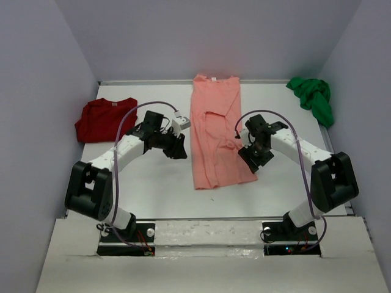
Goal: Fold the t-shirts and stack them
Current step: Fold the tshirt
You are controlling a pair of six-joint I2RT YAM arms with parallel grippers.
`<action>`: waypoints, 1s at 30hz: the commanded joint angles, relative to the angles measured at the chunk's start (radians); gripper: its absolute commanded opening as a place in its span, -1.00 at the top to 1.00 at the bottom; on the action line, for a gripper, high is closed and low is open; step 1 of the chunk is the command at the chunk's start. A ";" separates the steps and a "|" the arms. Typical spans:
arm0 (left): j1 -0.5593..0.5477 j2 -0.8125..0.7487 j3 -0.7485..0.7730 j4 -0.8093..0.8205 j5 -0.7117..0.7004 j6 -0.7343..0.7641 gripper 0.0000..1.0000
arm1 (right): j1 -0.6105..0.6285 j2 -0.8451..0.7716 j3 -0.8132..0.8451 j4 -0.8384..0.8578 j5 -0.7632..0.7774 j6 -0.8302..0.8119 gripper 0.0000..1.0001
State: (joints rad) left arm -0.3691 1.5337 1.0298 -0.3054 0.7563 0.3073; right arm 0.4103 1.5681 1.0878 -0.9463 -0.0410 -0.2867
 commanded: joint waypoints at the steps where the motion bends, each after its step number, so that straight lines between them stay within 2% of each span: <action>1: 0.004 -0.194 -0.121 0.158 0.049 -0.113 0.40 | -0.017 -0.051 0.015 0.064 0.010 0.087 -0.21; 2: 0.004 -0.248 -0.163 0.179 0.045 -0.132 0.02 | -0.018 -0.042 0.017 0.061 0.010 0.090 -0.20; 3: 0.006 -0.280 -0.244 0.205 0.044 -0.149 -0.19 | -0.018 -0.031 0.017 0.064 0.029 0.098 -0.19; 5: 0.028 -0.340 -0.307 0.297 0.096 -0.258 -0.12 | -0.018 -0.025 0.017 0.070 0.024 0.103 -0.19; 6: 0.035 -0.390 -0.354 0.369 0.141 -0.269 -0.13 | -0.018 -0.020 0.017 0.072 0.017 0.106 -0.18; 8: 0.042 -0.447 -0.398 0.414 0.167 -0.354 -0.24 | -0.027 -0.019 0.015 0.076 0.015 0.109 -0.17; 13: 0.064 -0.445 -0.519 0.583 0.219 -0.557 -0.36 | -0.036 0.003 0.014 0.081 -0.010 0.119 -0.16; 16: 0.042 -0.362 -0.533 0.589 0.157 -0.619 -0.07 | -0.036 0.021 0.014 0.087 -0.011 0.121 -0.16; 17: 0.033 -0.344 -0.536 0.591 0.132 -0.634 0.16 | -0.036 0.026 0.011 0.090 -0.007 0.121 -0.15; 20: -0.004 -0.288 -0.557 0.595 0.110 -0.674 0.19 | -0.036 0.032 0.009 0.093 0.001 0.123 -0.15; 25: -0.086 -0.205 -0.528 0.517 0.060 -0.660 0.21 | -0.045 0.017 0.007 0.099 0.032 0.123 -0.15; 30: -0.114 -0.150 -0.528 0.494 0.043 -0.660 0.33 | -0.045 -0.008 0.007 0.098 0.033 0.119 -0.15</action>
State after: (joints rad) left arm -0.4683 1.3666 0.4812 0.2070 0.8127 -0.3401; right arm 0.3725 1.6039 1.0878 -0.8776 -0.0250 -0.1787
